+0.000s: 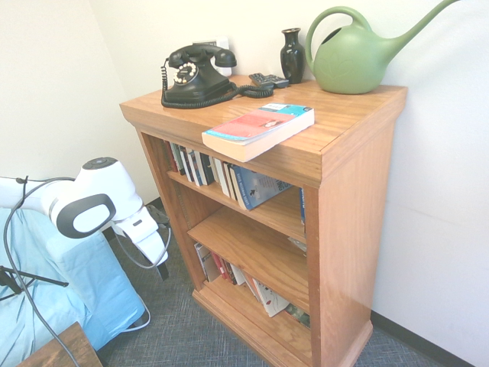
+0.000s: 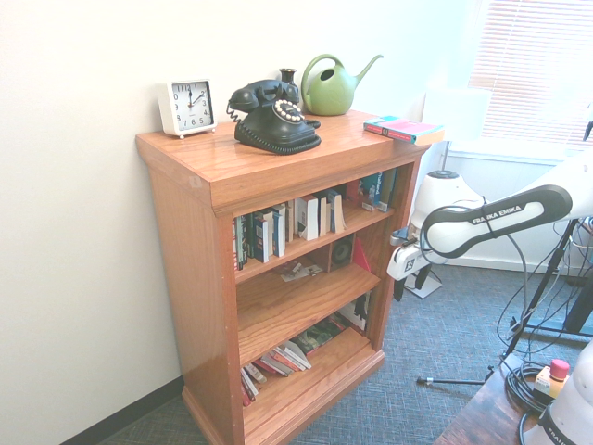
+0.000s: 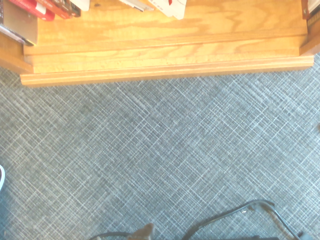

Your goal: Organize the shelf

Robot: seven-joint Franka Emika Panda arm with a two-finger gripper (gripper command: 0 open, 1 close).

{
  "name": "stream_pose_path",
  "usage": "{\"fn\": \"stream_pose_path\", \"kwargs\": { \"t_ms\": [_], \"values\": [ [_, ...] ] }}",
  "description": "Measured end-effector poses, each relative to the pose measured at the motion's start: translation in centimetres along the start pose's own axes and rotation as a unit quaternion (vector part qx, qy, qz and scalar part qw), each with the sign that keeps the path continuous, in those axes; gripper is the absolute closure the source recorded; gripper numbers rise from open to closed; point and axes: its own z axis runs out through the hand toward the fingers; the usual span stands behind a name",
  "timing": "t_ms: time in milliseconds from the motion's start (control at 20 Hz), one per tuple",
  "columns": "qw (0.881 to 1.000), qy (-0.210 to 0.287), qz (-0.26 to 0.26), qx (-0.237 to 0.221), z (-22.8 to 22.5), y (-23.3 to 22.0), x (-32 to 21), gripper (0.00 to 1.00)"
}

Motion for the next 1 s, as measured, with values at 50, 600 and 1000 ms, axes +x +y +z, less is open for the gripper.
{"fn": "stream_pose_path", "kwargs": {
  "t_ms": [50, 600, 1000],
  "values": [
    [1.000, 0.000, 0.000, 0.000, 0.0, 0.0, 0.0, 0.00],
    [0.970, 0.203, -0.052, -0.121, -7.7, 6.0, 8.3, 0.00],
    [0.885, 0.382, -0.138, -0.227, -15.2, 5.8, 10.1, 0.00]
  ]
}}
